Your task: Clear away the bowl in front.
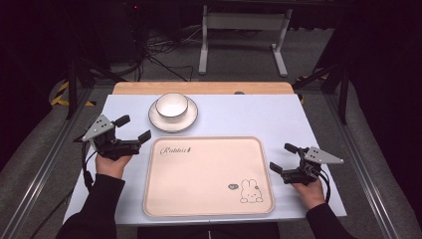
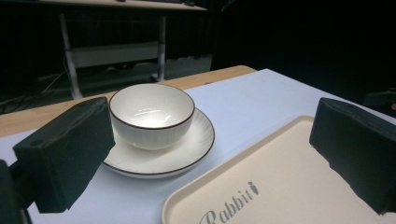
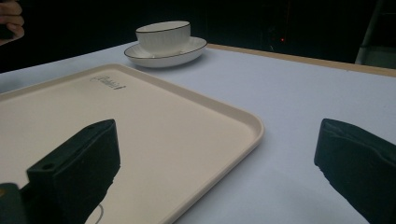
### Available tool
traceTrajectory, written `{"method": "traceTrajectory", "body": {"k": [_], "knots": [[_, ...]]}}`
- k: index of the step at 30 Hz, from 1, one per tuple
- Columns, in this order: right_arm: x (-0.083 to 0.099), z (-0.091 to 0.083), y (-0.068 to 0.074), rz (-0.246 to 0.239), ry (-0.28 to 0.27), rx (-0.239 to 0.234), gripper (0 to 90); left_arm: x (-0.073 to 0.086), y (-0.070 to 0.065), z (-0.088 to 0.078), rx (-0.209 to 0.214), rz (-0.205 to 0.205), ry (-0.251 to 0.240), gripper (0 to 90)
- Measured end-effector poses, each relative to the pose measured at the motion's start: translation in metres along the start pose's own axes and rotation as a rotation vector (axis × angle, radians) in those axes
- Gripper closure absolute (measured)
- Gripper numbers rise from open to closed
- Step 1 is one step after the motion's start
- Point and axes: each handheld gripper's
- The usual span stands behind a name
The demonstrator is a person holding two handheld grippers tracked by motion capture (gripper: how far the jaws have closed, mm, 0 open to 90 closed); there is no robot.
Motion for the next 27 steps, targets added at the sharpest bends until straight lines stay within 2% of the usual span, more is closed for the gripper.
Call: {"method": "traceTrajectory", "body": {"k": [4, 7, 8, 18, 24, 27], "knots": [[0.0, 0.0, 0.0, -0.001, 0.001, 0.0, 0.8, -0.006, 0.008, 0.008, 0.006, -0.023, -0.001, 0.5], [0.0, 0.0, 0.0, 0.0, 0.0, 0.0, 0.8, -0.012, 0.014, 0.016, 0.015, -0.038, 0.025, 0.5], [0.0, 0.0, 0.0, 0.001, 0.0, -0.001, 0.8, -0.016, 0.019, 0.021, 0.028, -0.057, 0.034, 0.5], [0.0, 0.0, 0.0, 0.0, -0.003, -0.003, 0.8, -0.031, 0.024, 0.039, 0.01, -0.047, 0.061, 0.6], [0.0, 0.0, -0.001, 0.002, -0.003, -0.004, 0.8, -0.034, 0.032, 0.051, 0.008, -0.078, 0.076, 0.6], [0.0, 0.0, -0.001, 0.001, -0.004, -0.005, 0.8, -0.036, 0.035, 0.056, 0.005, -0.078, 0.08, 0.6]]}}
Point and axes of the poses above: each handheld gripper's, and its own axes: z roughly forward along the jaws, x roughly out of its underside, y roughly to its left, and after that the axes turned 7 degrees about y, right-handed
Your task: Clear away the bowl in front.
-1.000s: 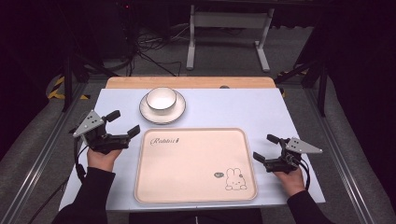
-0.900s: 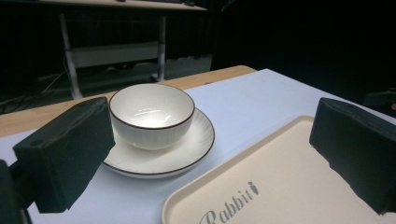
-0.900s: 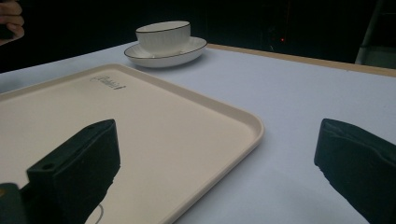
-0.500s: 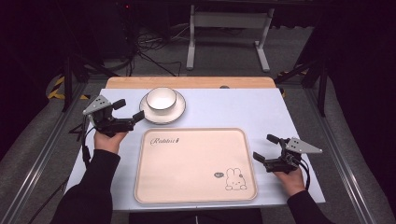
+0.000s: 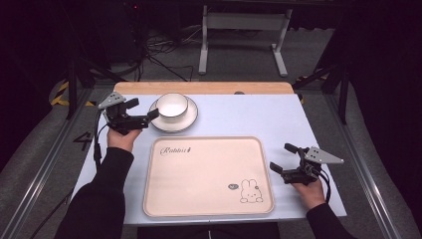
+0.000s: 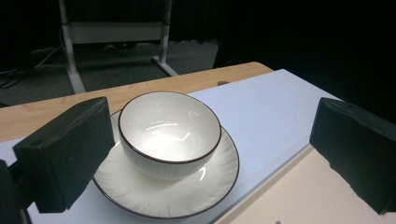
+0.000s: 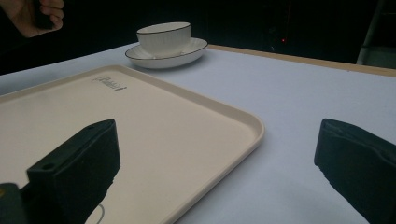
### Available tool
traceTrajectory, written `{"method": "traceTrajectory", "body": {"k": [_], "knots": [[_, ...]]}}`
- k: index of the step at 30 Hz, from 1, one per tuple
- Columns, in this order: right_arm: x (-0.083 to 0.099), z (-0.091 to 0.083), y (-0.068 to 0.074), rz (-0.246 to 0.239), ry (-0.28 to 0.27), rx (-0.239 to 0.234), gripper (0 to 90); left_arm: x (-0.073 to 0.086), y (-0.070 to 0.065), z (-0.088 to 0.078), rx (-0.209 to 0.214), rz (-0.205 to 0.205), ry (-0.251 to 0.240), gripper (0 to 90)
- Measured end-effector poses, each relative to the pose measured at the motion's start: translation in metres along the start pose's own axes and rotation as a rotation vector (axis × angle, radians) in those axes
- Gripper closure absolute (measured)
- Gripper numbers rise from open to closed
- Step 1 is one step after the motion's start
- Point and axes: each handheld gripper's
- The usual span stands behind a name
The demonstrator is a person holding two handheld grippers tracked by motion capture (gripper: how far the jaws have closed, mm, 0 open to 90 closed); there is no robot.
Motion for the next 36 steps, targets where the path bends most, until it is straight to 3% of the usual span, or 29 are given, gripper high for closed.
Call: {"method": "traceTrajectory", "body": {"k": [7, 16, 22, 27, 31, 34, 36], "knots": [[0.0, 0.0, 0.0, 0.001, -0.002, -0.002, 0.8, -0.008, 0.006, 0.011, -0.017, -0.001, 0.023, 0.5], [0.0, 0.0, 0.0, 0.0, -0.004, -0.002, 0.8, -0.017, 0.012, 0.02, -0.014, -0.012, 0.013, 0.5], [0.0, 0.0, 0.0, 0.0, -0.006, -0.003, 0.8, -0.025, 0.016, 0.025, -0.051, 0.008, 0.023, 0.4], [0.0, 0.0, 0.0, -0.001, -0.005, -0.003, 0.8, -0.032, 0.024, 0.032, -0.054, -0.027, 0.036, 0.5], [0.0, 0.0, 0.0, 0.0, -0.006, -0.005, 0.9, -0.034, 0.029, 0.041, -0.07, -0.062, 0.087, 1.6], [0.0, 0.0, 0.0, 0.001, -0.007, -0.006, 0.9, -0.037, 0.03, 0.047, -0.084, -0.106, 0.162, 4.0], [0.0, -0.001, -0.001, 0.002, -0.01, -0.006, 0.9, -0.037, 0.032, 0.049, -0.076, -0.109, 0.165, 5.8]]}}
Point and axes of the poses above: each handheld gripper's, and its own axes: z roughly forward along the jaws, x roughly out of its underside, y roughly to its left, and after that the axes turned 7 degrees about y, right-handed
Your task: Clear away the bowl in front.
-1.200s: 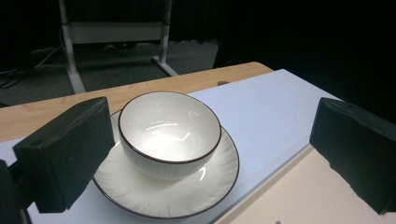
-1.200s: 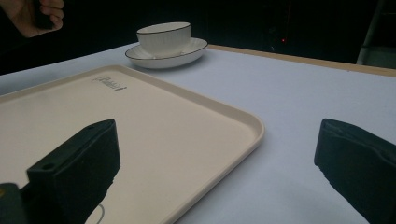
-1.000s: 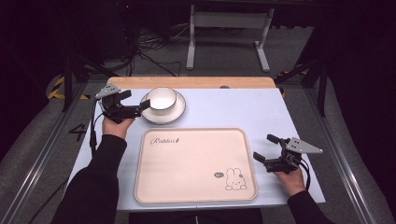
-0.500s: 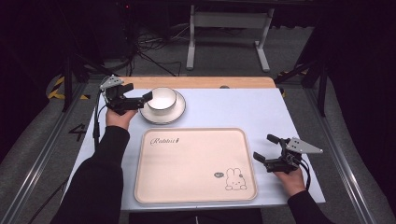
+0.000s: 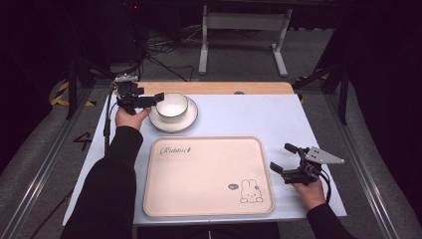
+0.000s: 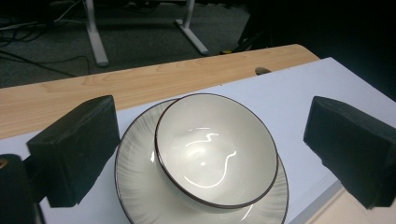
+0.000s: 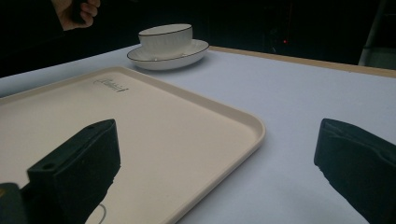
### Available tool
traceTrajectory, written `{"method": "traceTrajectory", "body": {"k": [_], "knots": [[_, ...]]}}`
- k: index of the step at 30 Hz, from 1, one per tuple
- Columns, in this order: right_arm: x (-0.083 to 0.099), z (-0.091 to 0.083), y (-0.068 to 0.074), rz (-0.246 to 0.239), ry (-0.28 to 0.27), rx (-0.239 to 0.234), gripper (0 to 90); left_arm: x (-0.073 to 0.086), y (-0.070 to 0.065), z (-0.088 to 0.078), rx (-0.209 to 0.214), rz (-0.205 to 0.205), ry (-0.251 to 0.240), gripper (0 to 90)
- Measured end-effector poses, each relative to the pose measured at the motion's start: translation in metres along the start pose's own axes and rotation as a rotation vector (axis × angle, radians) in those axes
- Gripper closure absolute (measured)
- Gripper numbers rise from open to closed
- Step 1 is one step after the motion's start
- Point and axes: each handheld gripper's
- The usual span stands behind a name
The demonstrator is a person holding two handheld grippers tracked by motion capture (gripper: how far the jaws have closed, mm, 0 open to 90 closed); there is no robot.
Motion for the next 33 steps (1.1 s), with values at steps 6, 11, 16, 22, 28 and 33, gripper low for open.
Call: {"method": "traceTrajectory", "body": {"k": [6, 11, 16, 22, 28, 33], "knots": [[0.0, 0.0, 0.0, 0.002, -0.002, -0.002, 0.9, 0.0, 0.008, 0.012, -0.02, -0.051, 0.001, 4.4], [0.0, -0.001, 0.0, 0.004, -0.003, -0.004, 0.9, 0.003, 0.014, 0.021, -0.033, -0.131, 0.03, 2.2], [0.0, -0.001, 0.0, 0.005, -0.005, -0.006, 0.9, 0.006, 0.017, 0.03, -0.04, -0.131, 0.051, 2.7], [0.0, -0.001, -0.001, 0.006, -0.007, -0.007, 0.9, 0.011, 0.024, 0.043, -0.011, -0.192, 0.089, 2.9], [0.0, -0.001, -0.001, 0.007, -0.009, -0.009, 0.9, 0.015, 0.027, 0.05, 0.017, -0.246, 0.118, 4.0], [0.001, -0.001, -0.001, 0.008, -0.011, -0.009, 0.9, 0.018, 0.027, 0.059, 0.039, -0.269, 0.152, 8.3]]}}
Point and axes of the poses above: each handheld gripper's, and its own axes: z roughly forward along the jaws, x roughly out of its underside, y roughly to its left, and after that the axes turned 7 degrees about y, right-handed
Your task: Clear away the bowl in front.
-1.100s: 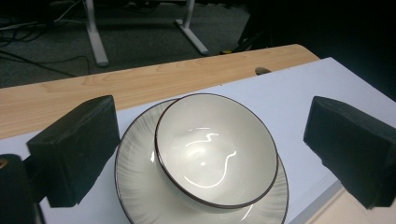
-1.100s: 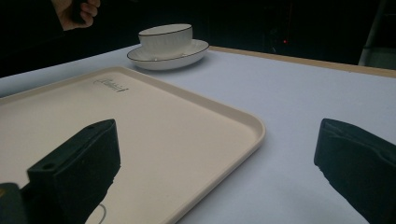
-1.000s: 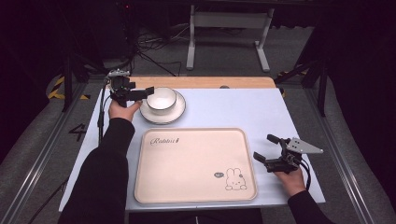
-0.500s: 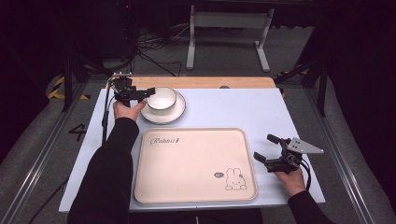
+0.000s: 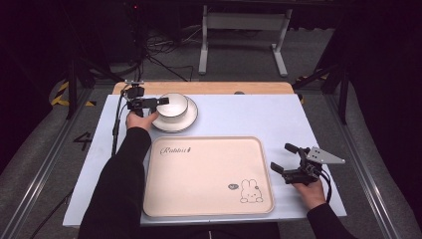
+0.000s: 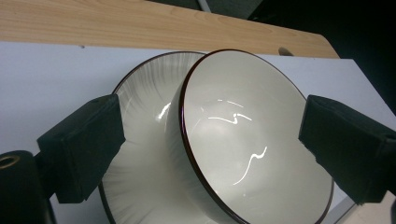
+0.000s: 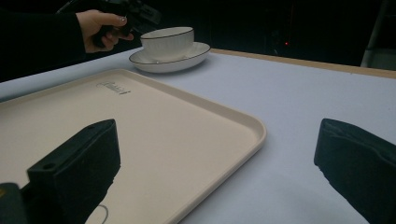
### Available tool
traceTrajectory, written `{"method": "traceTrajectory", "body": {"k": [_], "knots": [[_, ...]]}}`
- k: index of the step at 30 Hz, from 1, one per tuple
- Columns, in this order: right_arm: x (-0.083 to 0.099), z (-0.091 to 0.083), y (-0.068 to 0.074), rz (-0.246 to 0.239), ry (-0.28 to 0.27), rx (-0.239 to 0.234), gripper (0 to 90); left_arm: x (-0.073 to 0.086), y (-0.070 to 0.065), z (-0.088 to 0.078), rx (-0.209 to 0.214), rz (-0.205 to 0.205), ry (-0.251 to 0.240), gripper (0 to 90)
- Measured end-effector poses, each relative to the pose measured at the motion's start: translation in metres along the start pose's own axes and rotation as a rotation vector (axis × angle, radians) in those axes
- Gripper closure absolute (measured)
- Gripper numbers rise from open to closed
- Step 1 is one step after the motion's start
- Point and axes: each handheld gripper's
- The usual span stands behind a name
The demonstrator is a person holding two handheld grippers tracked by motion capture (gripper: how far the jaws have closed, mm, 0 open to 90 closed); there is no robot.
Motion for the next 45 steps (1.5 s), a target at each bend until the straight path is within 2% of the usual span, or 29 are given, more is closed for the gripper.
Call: {"method": "traceTrajectory", "body": {"k": [14, 19, 22, 24, 25, 26, 27, 28, 30, 31, 35, 36, 42, 45], "knots": [[0.0, 0.0, 0.0, -0.003, -0.001, -0.004, 0.9, 0.004, 0.002, 0.015, -0.013, -0.045, 0.067, 13.1], [0.0, 0.0, 0.0, -0.003, 0.0, -0.003, 1.0, 0.004, 0.001, 0.018, -0.036, -0.066, 0.08, 20.7], [0.0, 0.0, 0.0, -0.004, 0.0, -0.004, 1.0, 0.004, 0.001, 0.019, -0.051, -0.064, 0.097, 24.3], [0.0, 0.0, 0.0, -0.005, 0.001, -0.004, 1.1, 0.005, 0.002, 0.02, -0.049, -0.089, 0.114, 31.3], [0.0, 0.0, 0.0, -0.005, 0.001, -0.004, 1.1, 0.005, 0.002, 0.02, -0.049, -0.089, 0.114, 34.8], [0.0, 0.0, 0.0, -0.005, 0.001, -0.005, 1.2, 0.005, 0.003, 0.021, -0.037, -0.099, 0.121, 34.8], [0.0, 0.0, 0.0, -0.006, 0.001, -0.005, 1.2, 0.004, 0.004, 0.021, -0.026, -0.11, 0.131, 39.2], [0.0, 0.0, 0.0, -0.005, 0.003, -0.006, 1.4, 0.004, 0.007, 0.02, 0.004, -0.135, 0.138, 46.2], [0.0, 0.0, 0.0, -0.006, 0.003, -0.007, 1.4, 0.004, 0.007, 0.02, 0.005, -0.146, 0.137, 51.6], [0.0, 0.0, 0.0, -0.006, 0.003, -0.007, 1.4, 0.003, 0.007, 0.019, 0.001, -0.147, 0.14, 51.6], [0.0, 0.0, 0.0, -0.005, 0.002, -0.009, 1.4, 0.003, 0.006, 0.019, -0.033, -0.146, 0.149, 64.3], [0.0, 0.0, 0.0, -0.006, 0.003, -0.01, 1.4, 0.003, 0.007, 0.019, -0.031, -0.163, 0.142, 67.6], [0.0, 0.0, 0.0, -0.007, 0.003, -0.013, 1.5, 0.004, 0.006, 0.02, -0.05, -0.165, 0.134, 74.0], [0.0, 0.0, 0.0, -0.008, 0.002, -0.015, 1.4, 0.003, 0.001, 0.02, -0.083, -0.156, 0.125, 77.2]]}}
Point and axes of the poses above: each handheld gripper's, and its own axes: z roughly forward along the jaws, x roughly out of its underside, y roughly to its left, and after that the axes turned 7 degrees about y, right-handed
